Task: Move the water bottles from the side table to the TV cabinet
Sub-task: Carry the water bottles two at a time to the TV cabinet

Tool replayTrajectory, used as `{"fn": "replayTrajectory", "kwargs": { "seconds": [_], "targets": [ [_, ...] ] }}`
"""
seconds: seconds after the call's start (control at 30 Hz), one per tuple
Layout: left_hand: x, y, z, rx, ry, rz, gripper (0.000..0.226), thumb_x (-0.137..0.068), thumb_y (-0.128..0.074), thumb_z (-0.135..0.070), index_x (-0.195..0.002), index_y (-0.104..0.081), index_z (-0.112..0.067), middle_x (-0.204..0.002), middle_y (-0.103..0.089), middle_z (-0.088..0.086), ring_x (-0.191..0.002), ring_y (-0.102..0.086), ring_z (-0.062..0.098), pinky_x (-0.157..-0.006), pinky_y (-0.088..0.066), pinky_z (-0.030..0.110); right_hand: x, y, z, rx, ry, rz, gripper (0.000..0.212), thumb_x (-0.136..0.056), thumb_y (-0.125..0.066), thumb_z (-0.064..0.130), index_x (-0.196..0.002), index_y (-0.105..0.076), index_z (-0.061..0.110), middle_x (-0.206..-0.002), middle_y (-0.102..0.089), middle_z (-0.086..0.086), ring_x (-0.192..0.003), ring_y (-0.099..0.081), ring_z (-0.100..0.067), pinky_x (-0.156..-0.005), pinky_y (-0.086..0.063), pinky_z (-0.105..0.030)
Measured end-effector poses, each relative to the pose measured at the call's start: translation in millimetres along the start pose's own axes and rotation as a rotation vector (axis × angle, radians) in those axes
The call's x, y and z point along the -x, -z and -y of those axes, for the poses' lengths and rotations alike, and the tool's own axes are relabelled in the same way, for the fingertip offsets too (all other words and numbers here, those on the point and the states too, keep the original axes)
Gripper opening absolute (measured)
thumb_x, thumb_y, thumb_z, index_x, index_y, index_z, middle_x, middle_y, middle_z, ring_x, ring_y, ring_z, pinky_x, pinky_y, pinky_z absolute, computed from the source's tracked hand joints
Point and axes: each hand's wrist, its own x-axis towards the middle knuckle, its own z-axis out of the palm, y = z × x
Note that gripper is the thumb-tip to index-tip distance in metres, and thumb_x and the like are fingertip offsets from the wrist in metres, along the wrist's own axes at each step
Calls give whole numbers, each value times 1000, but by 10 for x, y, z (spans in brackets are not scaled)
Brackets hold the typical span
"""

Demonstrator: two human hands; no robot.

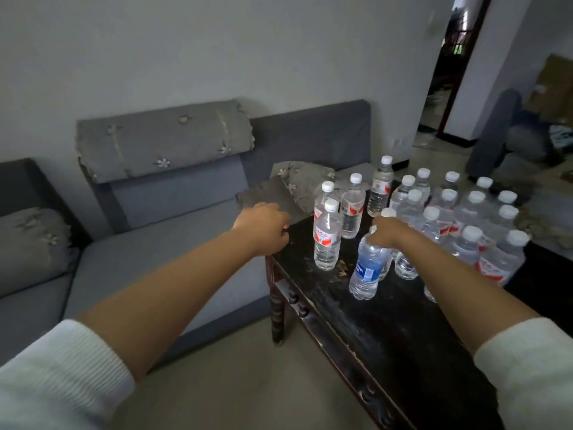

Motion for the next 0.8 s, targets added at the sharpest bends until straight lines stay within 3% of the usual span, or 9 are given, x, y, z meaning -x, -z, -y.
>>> {"fn": "replayTrajectory", "kwargs": {
  "seconds": [0.33,0.4,0.5,0.57,0.7,0.8],
  "targets": [
    [-898,-382,242,104,-223,76,38,-92,-46,-26,-125,-53,-10,-124,-54,14,-117,-49,30,-98,-45,40,-447,-157,15,-58,-159,-75,31,-87,-60,22,-112,-61,4,-119,-61,-16,-111,-57,-28,-88,-46,-34],
    [-1071,-443,178,105,-267,92,40,-92,-47,-27,-127,-52,-10,-124,-54,15,-117,-50,31,-97,-46,40,-481,-112,-2,-63,-149,-59,29,-86,-62,23,-106,-65,3,-114,-64,-17,-107,-58,-28,-76,-42,-30],
    [-1357,-501,67,125,-311,95,41,-91,-48,-27,-128,-49,-10,-125,-54,15,-116,-51,31,-97,-46,42,-528,-79,-28,-45,-118,-28,31,-85,-63,27,-104,-66,3,-105,-65,-15,-94,-57,-25,-71,-35,-26],
    [-1532,-523,-15,155,-325,107,44,-90,-50,-27,-131,-44,-12,-128,-52,14,-117,-50,31,-98,-46,43,-539,-100,-54,-38,-97,-18,31,-84,-64,26,-106,-65,5,-102,-62,-12,-88,-52,-19,-71,-36,-26],
    [-1916,-555,-155,159,-366,171,53,-91,-52,-27,-139,-34,-13,-138,-44,15,-124,-46,31,-100,-43,40,-566,-138,-144,-36,-55,-25,34,-83,-65,25,-112,-58,10,-119,-54,-8,-106,-54,-21,-80,-43,-27],
    [-2192,-590,-235,159,-425,239,48,-92,-53,-27,-135,-39,-11,-139,-45,12,-123,-49,27,-98,-43,34,-608,-118,-229,-47,-72,-35,37,-83,-64,26,-116,-55,12,-123,-51,-6,-109,-53,-20,-87,-46,-29]
  ]
}}
